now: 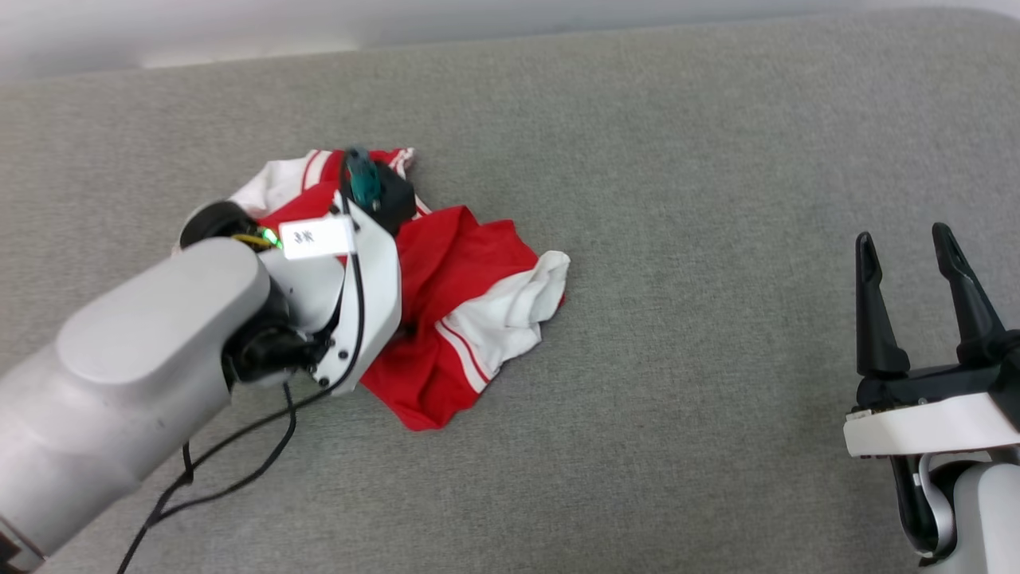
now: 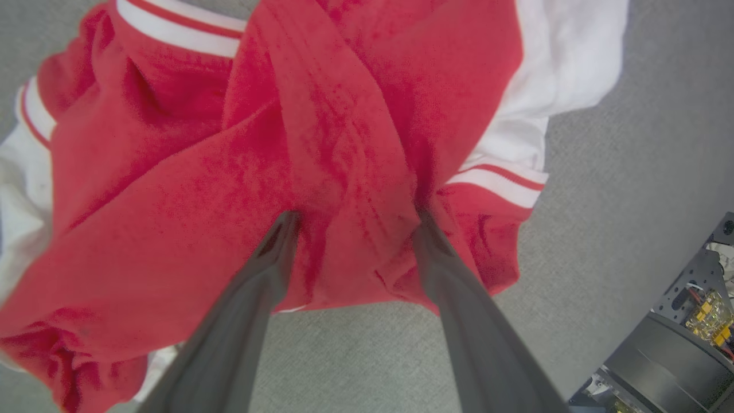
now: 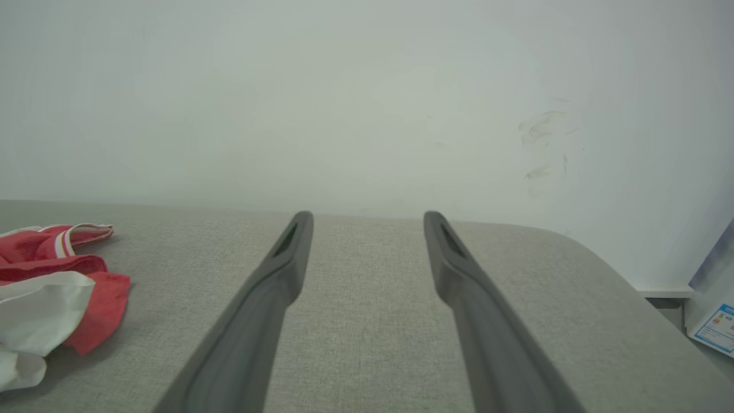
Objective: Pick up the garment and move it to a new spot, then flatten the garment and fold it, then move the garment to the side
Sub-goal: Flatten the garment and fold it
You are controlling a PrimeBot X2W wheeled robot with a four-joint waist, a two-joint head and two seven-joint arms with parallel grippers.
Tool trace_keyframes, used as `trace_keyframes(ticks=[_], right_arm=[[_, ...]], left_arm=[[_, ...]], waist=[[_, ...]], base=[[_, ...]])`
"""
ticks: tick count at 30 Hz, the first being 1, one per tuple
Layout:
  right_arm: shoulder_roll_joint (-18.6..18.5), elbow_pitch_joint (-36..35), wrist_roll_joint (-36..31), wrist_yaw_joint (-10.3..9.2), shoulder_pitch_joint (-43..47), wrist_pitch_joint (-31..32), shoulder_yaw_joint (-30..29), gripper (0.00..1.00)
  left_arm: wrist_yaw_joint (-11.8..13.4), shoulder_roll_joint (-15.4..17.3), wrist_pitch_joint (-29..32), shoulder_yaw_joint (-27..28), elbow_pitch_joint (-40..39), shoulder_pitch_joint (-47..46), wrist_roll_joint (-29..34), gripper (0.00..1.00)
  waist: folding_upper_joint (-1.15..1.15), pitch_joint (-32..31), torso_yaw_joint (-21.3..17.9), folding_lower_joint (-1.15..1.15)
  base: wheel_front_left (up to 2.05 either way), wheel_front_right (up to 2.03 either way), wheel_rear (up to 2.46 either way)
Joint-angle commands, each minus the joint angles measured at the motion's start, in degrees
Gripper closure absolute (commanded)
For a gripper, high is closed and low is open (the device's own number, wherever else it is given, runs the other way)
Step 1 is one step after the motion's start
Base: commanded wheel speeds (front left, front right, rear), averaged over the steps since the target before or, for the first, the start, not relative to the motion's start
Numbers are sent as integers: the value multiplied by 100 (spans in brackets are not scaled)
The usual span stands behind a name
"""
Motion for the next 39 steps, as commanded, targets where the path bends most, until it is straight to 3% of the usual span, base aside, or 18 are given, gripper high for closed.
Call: trace_keyframes(ticks=[1,10,11,12,22,25,33,39], right_arm=[[2,-11,9,-2,-78,-11,-1,0],[61,-1,17,-2,-184,-12,-57,0],[69,7,15,-3,-187,-12,-66,0],[73,16,9,-2,-193,-11,-74,0],[99,16,-38,-2,-85,-11,-168,0],[115,11,-37,-2,-59,-11,-182,0],[75,-40,-12,-3,-171,-11,-193,0],[97,-82,-4,-2,-226,-11,-216,0]], left_arm=[[-40,-65,144,-77,140,145,77,0],[-189,-429,476,-325,675,990,435,0],[-194,-472,371,-327,685,1020,486,61],[-196,-512,278,-329,670,1017,488,100],[-183,-322,-877,117,-42,83,371,100],[-184,-419,-1184,225,-333,-74,329,100],[-184,-1113,-1717,26,-666,-261,520,100],[-184,-1786,-1727,-194,-228,125,918,100]], waist=[[0,125,-91,0],[0,306,-209,0],[0,302,-206,0],[0,293,-197,0],[0,61,-31,0],[0,19,5,0],[0,88,-18,0],[0,251,-106,0]], base=[[0,0,0],[0,0,0],[0,0,0],[0,0,0],[0,0,0],[0,0,0],[0,0,0],[0,0,0]])
